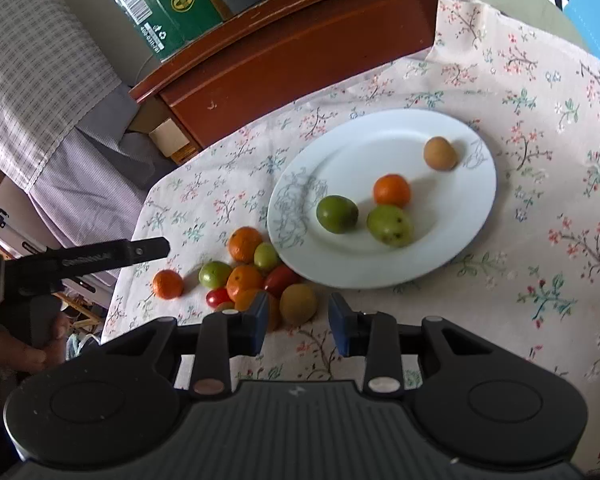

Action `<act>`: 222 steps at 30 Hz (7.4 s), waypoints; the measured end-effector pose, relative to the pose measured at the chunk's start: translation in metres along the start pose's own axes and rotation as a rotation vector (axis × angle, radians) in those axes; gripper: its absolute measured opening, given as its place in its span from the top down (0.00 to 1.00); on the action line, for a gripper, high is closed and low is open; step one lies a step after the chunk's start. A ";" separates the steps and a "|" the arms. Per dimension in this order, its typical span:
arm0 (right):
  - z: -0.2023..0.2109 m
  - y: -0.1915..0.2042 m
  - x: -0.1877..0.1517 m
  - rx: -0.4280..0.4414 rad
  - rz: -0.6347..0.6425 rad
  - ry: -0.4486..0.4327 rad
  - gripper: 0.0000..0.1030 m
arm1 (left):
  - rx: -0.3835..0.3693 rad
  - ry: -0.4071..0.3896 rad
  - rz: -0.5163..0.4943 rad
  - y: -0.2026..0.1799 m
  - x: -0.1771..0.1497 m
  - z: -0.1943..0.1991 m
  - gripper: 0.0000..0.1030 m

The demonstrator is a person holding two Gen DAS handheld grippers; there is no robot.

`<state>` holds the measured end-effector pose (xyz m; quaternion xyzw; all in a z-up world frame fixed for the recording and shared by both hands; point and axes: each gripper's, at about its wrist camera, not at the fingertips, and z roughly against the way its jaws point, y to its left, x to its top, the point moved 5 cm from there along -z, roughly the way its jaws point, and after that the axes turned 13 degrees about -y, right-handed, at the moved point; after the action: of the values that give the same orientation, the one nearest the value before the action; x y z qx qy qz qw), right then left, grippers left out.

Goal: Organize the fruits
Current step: 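Grasp a tangerine with the left tool while the right tool grasps a small brown fruit, then carry the tangerine and brown fruit onto the white plate and open both tools, then move both open tools back over the fruit pile, then grasp a brown kiwi with the left tool while the right tool grasps a tangerine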

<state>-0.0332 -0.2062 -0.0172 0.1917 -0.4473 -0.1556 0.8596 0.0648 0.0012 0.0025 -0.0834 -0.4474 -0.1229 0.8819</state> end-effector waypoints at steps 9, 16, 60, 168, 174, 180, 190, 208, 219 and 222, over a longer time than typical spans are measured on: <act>-0.010 0.002 -0.010 0.011 0.001 0.017 0.67 | 0.001 0.015 -0.025 0.002 -0.017 -0.011 0.30; -0.019 -0.003 -0.010 -0.012 -0.009 0.012 0.67 | -0.016 0.025 -0.030 -0.001 -0.024 -0.017 0.36; -0.010 0.009 0.024 0.026 0.027 -0.106 0.76 | -0.161 -0.117 -0.010 -0.051 0.012 0.013 0.76; 0.063 0.005 -0.039 -0.192 0.098 -0.104 0.17 | 0.125 0.082 0.086 -0.018 -0.036 0.064 0.03; 0.047 0.021 -0.040 -0.184 0.119 -0.085 0.17 | 0.146 0.099 0.120 -0.003 -0.036 0.061 0.03; 0.019 0.046 -0.040 -0.154 0.172 -0.045 0.18 | 0.215 0.069 0.172 0.020 -0.032 0.065 0.03; -0.023 0.065 -0.036 -0.100 0.159 -0.031 0.44 | 0.213 0.096 0.258 0.033 -0.041 0.058 0.03; -0.030 0.045 -0.031 -0.097 0.053 -0.020 0.68 | 0.119 0.117 0.147 0.001 -0.056 0.043 0.03; -0.040 0.052 -0.035 -0.103 0.093 0.006 0.66 | 0.129 0.113 0.143 -0.001 -0.058 0.041 0.03; -0.037 0.049 -0.034 -0.105 0.078 0.002 0.67 | 0.112 0.104 0.150 -0.003 -0.057 0.041 0.03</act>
<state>-0.0171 -0.1413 -0.0382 0.1291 -0.4448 -0.1452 0.8743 0.0002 0.0165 -0.0196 -0.0608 -0.3997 -0.0355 0.9139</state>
